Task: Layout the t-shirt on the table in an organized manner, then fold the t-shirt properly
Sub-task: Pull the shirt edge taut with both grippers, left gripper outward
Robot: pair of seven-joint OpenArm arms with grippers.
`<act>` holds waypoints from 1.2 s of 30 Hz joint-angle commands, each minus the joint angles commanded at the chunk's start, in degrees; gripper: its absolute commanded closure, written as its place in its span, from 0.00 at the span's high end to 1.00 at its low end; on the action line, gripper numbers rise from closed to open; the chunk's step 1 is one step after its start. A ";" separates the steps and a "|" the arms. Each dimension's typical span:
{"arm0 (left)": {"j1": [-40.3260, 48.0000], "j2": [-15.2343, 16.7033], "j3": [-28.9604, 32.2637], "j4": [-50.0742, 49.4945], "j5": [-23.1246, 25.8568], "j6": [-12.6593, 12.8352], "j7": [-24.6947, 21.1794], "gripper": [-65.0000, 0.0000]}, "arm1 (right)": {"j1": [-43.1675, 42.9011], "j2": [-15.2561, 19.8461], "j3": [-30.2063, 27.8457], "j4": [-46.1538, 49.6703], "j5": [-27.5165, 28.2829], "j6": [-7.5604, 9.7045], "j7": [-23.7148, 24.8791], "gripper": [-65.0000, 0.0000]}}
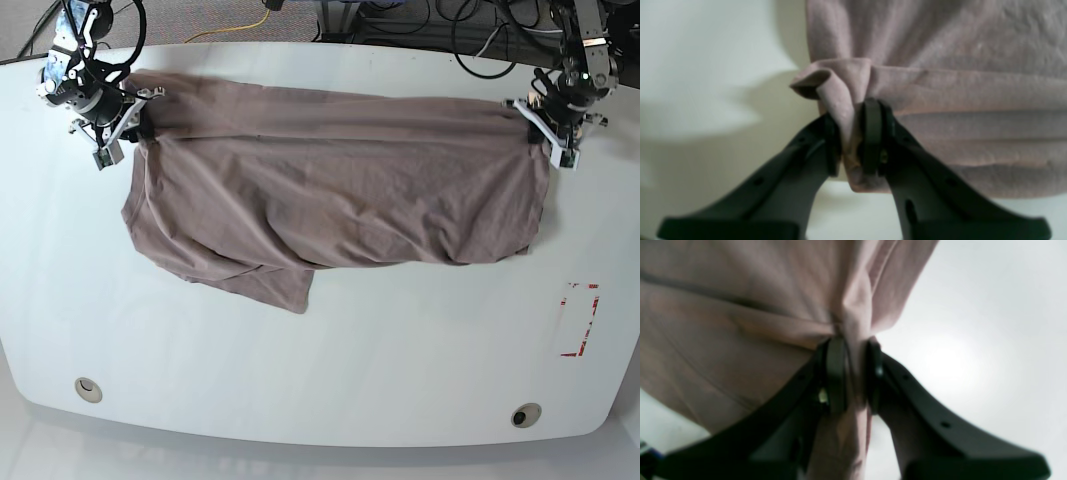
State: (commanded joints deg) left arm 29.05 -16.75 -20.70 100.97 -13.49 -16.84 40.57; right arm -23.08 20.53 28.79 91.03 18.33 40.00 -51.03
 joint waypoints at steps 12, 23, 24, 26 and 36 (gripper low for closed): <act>3.60 0.00 -0.09 2.29 0.00 0.00 0.00 0.14 | -2.29 2.11 0.18 -0.79 0.00 0.00 0.00 0.14; 3.60 -0.09 -0.09 2.29 0.09 0.00 2.11 0.79 | -2.11 2.20 0.09 -0.62 0.00 0.00 0.00 0.14; 3.60 -0.09 -0.18 2.29 0.09 0.00 2.29 0.83 | -2.11 2.20 0.09 -0.62 0.00 0.00 0.00 0.14; 3.52 -0.18 -0.88 2.29 0.09 0.00 2.55 0.93 | -1.93 2.20 0.09 -0.62 0.00 0.00 0.00 0.14; 1.85 -0.35 -5.36 4.04 -0.09 0.00 2.73 0.97 | -1.76 2.20 -0.09 -0.62 0.00 0.00 0.00 0.14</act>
State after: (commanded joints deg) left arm 30.90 -17.10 -26.07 105.01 -13.58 -16.84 43.30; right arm -24.84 22.73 28.70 90.42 18.33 40.00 -51.03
